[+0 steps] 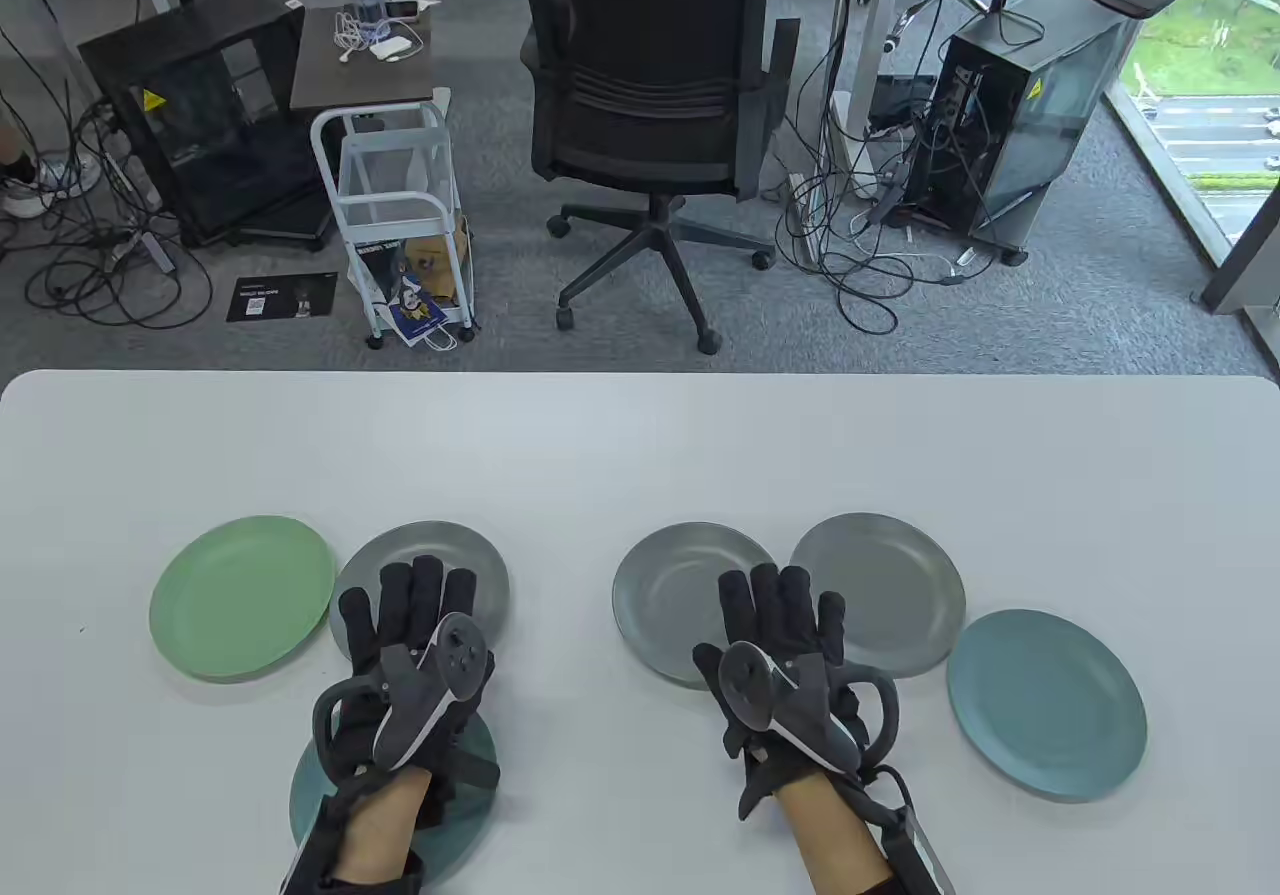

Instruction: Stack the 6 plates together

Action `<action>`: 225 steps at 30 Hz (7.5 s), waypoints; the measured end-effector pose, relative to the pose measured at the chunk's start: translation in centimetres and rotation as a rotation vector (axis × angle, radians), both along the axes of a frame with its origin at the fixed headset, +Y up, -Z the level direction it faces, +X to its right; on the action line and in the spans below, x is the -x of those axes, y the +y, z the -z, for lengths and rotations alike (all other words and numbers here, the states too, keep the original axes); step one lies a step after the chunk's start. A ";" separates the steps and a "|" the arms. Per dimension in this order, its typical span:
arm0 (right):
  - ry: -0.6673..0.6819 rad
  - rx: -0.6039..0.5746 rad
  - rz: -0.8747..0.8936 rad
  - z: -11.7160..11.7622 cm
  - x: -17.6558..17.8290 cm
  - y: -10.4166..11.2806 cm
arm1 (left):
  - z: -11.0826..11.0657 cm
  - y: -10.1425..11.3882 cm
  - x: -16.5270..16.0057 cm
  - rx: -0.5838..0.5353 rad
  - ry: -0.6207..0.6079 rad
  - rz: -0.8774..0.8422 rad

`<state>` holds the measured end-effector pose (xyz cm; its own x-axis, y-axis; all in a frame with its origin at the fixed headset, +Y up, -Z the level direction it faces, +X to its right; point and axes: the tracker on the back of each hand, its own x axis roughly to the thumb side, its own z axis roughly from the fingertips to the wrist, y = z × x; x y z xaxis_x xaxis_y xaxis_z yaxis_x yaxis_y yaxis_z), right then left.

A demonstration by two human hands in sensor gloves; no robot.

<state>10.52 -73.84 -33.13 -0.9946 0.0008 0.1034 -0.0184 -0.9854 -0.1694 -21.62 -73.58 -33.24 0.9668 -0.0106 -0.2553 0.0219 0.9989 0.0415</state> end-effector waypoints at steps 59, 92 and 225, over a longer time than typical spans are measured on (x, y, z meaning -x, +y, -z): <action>-0.020 0.046 0.167 0.0 -1.7 -0.1 | -0.1 0.9 10.0 0.393 0.311 -0.353; -0.009 0.065 0.186 0.0 -1.6 -0.2 | 0.7 0.4 2.7 0.310 -0.102 -0.690; 0.425 -0.493 0.012 -5.2 7.4 2.4 | -0.3 -1.3 1.5 0.006 0.098 -0.996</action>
<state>3.13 -71.44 -27.96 -0.8673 -0.1360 0.4788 -0.1940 -0.7934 -0.5769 -23.16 -74.86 -32.96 0.5101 0.7913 -0.3370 -0.8223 0.5636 0.0789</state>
